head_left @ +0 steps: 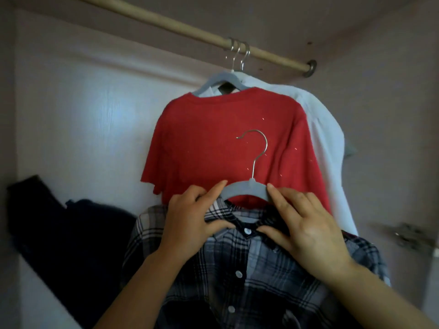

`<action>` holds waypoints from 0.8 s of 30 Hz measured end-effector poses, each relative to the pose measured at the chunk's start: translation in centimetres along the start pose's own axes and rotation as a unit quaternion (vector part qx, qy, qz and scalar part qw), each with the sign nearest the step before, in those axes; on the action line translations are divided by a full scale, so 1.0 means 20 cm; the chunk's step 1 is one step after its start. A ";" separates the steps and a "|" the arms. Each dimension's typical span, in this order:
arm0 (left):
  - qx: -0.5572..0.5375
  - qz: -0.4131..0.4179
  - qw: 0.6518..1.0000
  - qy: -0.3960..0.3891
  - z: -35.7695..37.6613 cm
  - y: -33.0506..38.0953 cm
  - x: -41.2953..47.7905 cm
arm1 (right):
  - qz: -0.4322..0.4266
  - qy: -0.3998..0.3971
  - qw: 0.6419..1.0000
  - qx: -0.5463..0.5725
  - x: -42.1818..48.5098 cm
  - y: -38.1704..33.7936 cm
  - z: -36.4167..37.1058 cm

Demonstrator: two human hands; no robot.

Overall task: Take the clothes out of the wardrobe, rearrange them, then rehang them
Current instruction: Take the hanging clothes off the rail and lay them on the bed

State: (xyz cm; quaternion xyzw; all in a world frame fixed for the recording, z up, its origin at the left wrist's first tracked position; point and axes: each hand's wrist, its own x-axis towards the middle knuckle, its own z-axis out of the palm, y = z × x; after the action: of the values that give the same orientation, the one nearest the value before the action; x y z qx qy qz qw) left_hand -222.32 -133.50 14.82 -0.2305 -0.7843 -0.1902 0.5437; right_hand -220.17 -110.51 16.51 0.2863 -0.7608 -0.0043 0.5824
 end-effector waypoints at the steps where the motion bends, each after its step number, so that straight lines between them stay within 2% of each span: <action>1: 0.000 -0.005 1.000 -0.012 -0.01 0.10 -0.07 | 0.014 -0.013 1.000 0.018 -0.10 -0.01 -0.07; 4: 0.002 -0.018 0.999 -0.039 -0.06 0.41 -0.28 | 0.039 -0.053 0.996 0.060 -0.40 -0.02 -0.29; 8: 0.017 -0.023 0.997 -0.068 -0.12 0.82 -0.53 | 0.070 -0.099 0.991 0.060 -0.78 -0.02 -0.64; 14: 0.005 -0.011 0.990 -0.140 -0.19 1.30 -0.80 | 0.182 -0.205 0.961 0.046 -1.19 -0.09 -1.11; 24: -0.126 0.063 0.966 -0.215 -0.30 1.93 -1.00 | 0.296 -0.237 0.920 -0.095 -1.60 -0.27 -1.92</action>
State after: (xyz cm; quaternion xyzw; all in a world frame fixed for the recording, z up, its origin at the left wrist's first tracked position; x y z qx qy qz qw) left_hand -189.72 -108.20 -0.06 -0.3812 -0.8366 -0.1989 0.3395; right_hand -178.60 -88.31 -1.32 -0.0182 -0.9227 0.0285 0.3841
